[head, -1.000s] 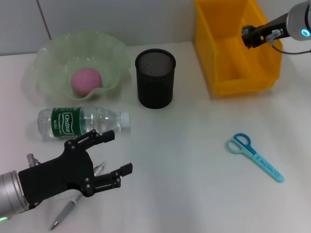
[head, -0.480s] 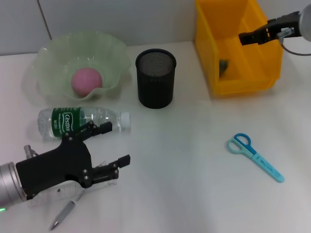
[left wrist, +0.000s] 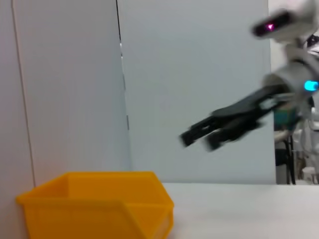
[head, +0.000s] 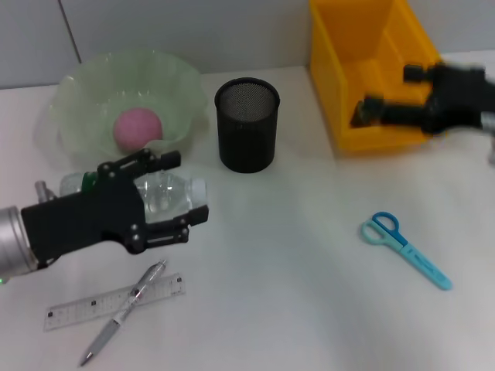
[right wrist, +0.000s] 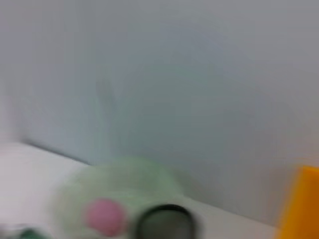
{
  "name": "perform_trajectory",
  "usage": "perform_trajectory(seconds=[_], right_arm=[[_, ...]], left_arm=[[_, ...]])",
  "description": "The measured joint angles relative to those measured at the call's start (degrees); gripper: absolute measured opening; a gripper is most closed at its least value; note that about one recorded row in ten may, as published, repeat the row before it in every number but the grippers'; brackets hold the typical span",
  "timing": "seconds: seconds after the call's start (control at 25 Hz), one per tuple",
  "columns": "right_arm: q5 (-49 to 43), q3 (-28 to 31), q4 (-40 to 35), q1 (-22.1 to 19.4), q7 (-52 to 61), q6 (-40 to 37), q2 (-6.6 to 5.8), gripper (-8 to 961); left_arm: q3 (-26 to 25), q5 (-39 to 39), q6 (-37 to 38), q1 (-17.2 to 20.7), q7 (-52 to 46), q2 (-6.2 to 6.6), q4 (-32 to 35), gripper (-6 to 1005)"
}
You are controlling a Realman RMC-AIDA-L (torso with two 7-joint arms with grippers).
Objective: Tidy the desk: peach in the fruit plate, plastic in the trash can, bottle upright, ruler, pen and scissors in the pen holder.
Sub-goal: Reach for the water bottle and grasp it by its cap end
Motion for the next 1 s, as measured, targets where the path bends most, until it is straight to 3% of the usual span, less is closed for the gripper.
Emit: perform_trajectory(seconds=[0.12,0.2,0.24,0.28,0.4,0.44,0.48,0.52,0.72,1.0], right_arm=[[15.8,2.9,7.8,-5.1,-19.4,-9.3,-0.12,843],[20.7,6.2,14.6,-6.3,-28.0,-15.7,-0.17,843],[22.5,10.9,22.9,-6.2,-34.3,-23.2,-0.29,843],[21.3,17.4,32.2,-4.9,-40.2,-30.8,-0.61,843],[19.9,20.6,36.5,-4.0,-43.3,-33.8,-0.86,843],[15.9,26.5,43.5,-2.5,-48.5,-38.7,-1.35,843],[15.9,26.5,43.5,-2.5,-48.5,-38.7,-1.35,843],[11.3,31.9,48.2,-1.4,-51.7,-41.0,-1.68,843],[4.3,38.3,52.2,0.1,-53.6,-41.3,-1.81,842],[1.2,39.9,52.9,1.1,-53.7,-41.7,-1.6,842]], left_arm=[[0.1,2.9,-2.0,-2.0,-4.5,0.09,3.3,845],[0.4,5.1,-3.6,-2.7,-7.5,-0.04,5.9,845],[1.1,8.2,-5.2,-3.8,-11.1,-0.17,8.5,845],[2.1,12.1,-6.7,-5.6,-15.3,-0.27,10.7,844],[2.7,14.2,-7.6,-6.6,-17.3,-0.32,11.8,844],[4.2,18.0,-9.7,-8.6,-20.8,-0.37,13.2,844],[4.2,18.0,-9.7,-8.6,-20.8,-0.37,13.2,844],[5.3,20.1,-11.0,-9.8,-22.8,-0.42,13.8,844],[14.6,29.2,-19.5,-15.3,-31.9,-0.71,16.0,843],[17.4,35.2,-24.0,-18.8,-35.9,-0.98,15.8,842]])
